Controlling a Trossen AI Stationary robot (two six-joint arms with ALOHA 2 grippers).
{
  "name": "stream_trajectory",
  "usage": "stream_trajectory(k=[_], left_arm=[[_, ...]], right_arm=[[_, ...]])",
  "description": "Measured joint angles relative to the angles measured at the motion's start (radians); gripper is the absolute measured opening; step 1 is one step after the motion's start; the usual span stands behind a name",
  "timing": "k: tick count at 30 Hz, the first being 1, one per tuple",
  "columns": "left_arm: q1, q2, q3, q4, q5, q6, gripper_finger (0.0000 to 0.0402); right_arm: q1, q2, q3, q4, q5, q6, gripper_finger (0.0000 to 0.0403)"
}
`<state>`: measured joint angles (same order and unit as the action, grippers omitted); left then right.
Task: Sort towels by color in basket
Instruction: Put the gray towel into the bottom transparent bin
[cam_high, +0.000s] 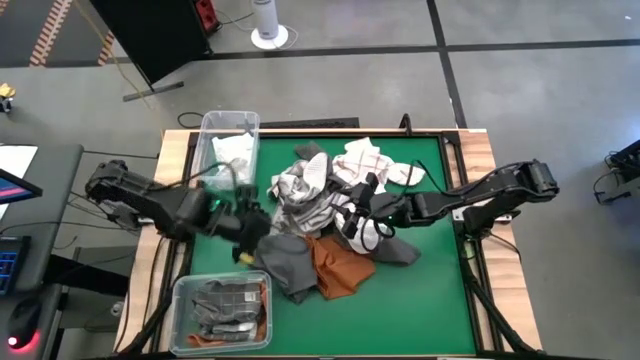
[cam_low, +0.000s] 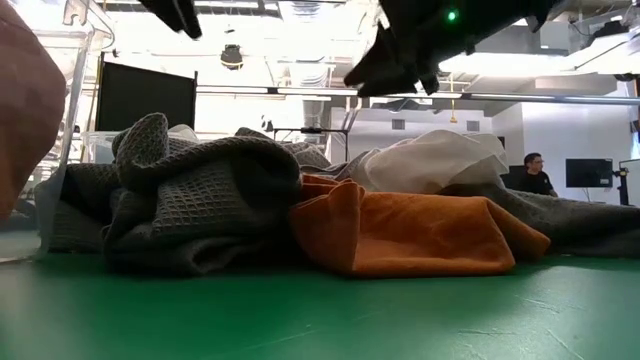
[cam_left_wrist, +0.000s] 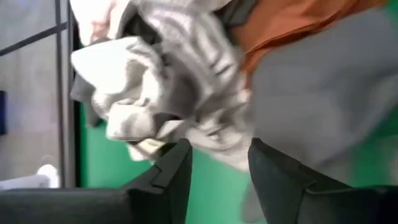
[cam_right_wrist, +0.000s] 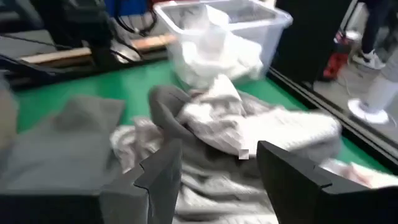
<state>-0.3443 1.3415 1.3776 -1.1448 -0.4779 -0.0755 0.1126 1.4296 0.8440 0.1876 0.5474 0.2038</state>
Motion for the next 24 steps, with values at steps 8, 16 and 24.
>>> stream_trajectory(k=[8,16,24], left_arm=[[0.359,0.001,-0.166,0.327,0.196,0.291,0.0117],[0.489,0.094,-0.234,0.476,0.345,0.312,0.0127],[0.42,0.234,-0.224,0.467,0.351,0.281,0.0158]], right_arm=[[-0.041,-0.011,0.0,-0.092,0.01,-0.08,0.0235],[-0.025,-0.011,0.0,-0.208,0.029,-0.094,0.0235],[-0.01,-0.038,0.0,-0.259,0.032,-0.098,0.0235]])
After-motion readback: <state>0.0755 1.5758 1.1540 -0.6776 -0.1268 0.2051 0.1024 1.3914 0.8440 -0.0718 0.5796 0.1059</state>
